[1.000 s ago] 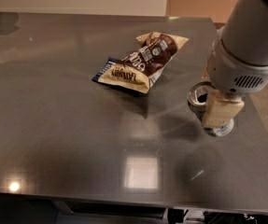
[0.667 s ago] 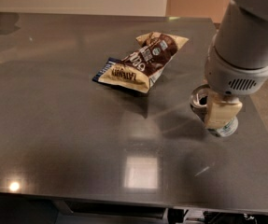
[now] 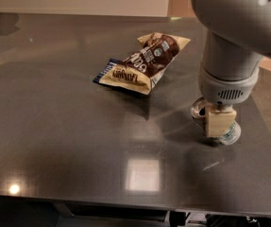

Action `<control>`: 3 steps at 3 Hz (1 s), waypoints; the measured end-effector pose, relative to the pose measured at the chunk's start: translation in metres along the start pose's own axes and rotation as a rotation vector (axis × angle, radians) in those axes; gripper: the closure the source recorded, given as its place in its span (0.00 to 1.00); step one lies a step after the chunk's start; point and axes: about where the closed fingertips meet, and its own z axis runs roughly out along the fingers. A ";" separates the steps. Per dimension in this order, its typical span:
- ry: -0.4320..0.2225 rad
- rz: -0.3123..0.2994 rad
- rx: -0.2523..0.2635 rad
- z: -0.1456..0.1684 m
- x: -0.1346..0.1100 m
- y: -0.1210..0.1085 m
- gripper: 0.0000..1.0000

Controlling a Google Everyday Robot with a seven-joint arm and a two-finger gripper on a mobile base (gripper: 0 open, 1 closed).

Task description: Pick 7up can

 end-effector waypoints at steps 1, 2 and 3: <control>0.020 -0.018 -0.024 0.011 -0.002 0.001 0.60; 0.022 -0.034 -0.044 0.016 -0.004 0.002 0.36; 0.020 -0.051 -0.063 0.021 -0.008 0.005 0.12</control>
Offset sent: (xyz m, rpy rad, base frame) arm -0.0044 -0.0002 -0.0250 -0.0365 0.1069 0.0310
